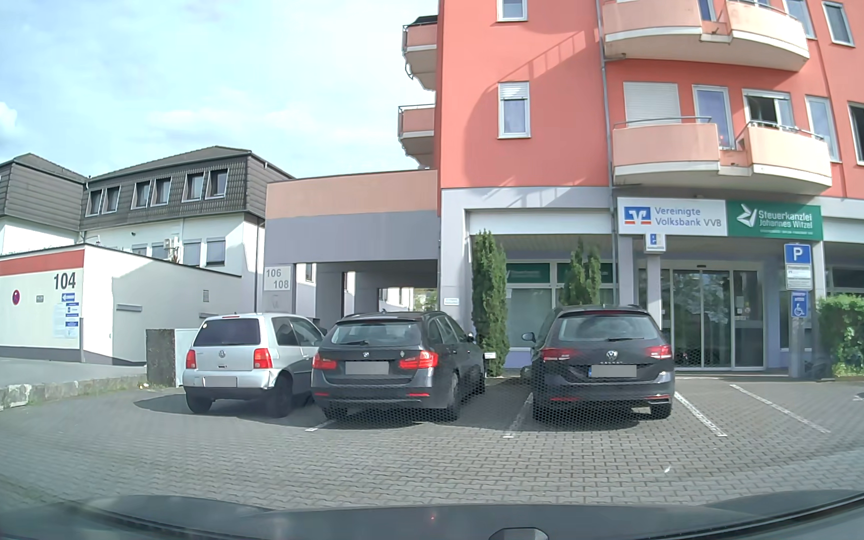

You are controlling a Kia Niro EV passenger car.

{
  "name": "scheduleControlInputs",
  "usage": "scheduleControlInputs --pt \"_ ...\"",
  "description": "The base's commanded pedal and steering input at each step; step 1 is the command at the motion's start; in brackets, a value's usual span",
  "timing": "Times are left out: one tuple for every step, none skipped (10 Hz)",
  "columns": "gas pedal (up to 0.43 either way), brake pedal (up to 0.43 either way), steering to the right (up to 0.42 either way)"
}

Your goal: Follow the waypoints while adhering to traffic rules and regulations

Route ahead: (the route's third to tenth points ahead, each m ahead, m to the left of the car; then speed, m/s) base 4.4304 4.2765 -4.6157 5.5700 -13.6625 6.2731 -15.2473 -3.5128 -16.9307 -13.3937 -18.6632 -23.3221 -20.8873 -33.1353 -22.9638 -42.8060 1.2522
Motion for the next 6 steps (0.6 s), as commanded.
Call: scheduleControlInputs --pt "0.087 0.0 -0.844" --pt "0.087 0.0 -0.866" --pt "0.087 0.0 -0.885" --pt "0.087 0.0 -0.905" --pt "0.079 0.0 -0.918" --pt "0.047 0.0 -0.934"
